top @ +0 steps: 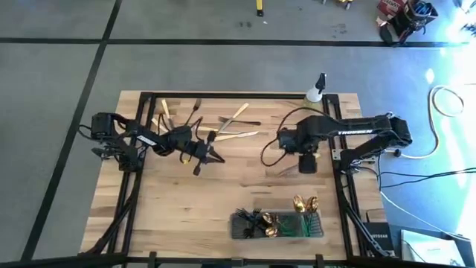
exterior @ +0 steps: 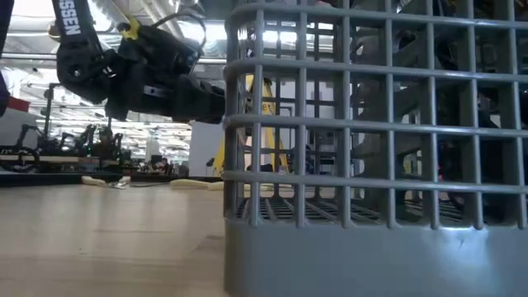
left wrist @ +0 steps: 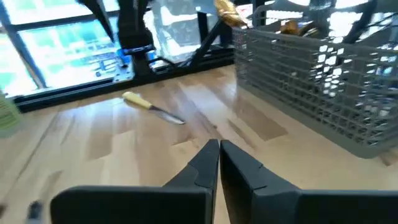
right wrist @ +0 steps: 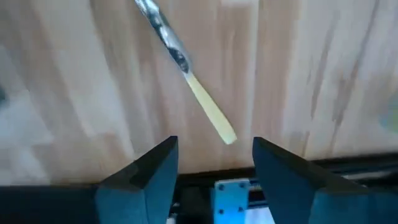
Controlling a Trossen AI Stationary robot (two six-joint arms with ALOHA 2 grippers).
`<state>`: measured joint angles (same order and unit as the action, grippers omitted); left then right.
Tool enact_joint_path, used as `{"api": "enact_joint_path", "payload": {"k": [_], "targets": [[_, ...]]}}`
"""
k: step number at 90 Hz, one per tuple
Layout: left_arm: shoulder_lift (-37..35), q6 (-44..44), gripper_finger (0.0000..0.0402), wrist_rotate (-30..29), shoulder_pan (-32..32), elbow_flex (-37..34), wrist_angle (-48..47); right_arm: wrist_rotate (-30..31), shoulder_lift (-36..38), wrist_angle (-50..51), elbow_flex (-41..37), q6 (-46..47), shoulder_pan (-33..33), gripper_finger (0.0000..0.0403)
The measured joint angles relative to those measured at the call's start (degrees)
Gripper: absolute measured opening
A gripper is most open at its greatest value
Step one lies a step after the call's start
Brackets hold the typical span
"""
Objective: Sort silverware
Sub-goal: Put the bottom yellow knife into the gray cutlery rack
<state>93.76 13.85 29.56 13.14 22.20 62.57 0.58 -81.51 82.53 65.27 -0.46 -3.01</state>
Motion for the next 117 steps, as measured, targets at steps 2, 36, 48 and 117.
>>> {"api": "enact_joint_path", "payload": {"k": [2, 36, 48, 117], "targets": [[0.00, -0.04, 0.0000, 0.00, 0.31, 0.00, -0.12, -0.87, -0.13, -1.07, -1.74, -1.70, -0.69, 0.0189], [0.07, -1.55, 0.0000, 0.13, 1.28, -0.02, -2.11, -5.28, -0.40, -23.58, -21.37, -13.95, -4.16, 0.0155], [0.07, -1.90, 0.0000, 0.13, 1.28, -0.02, -2.14, -2.95, -0.62, -24.57, -22.81, -13.71, -4.42, 0.0148], [0.07, -2.06, 0.0000, 0.11, 1.12, -0.07, -2.11, 2.33, -12.64, -23.81, -22.27, -13.47, -4.46, 0.0136]]}}
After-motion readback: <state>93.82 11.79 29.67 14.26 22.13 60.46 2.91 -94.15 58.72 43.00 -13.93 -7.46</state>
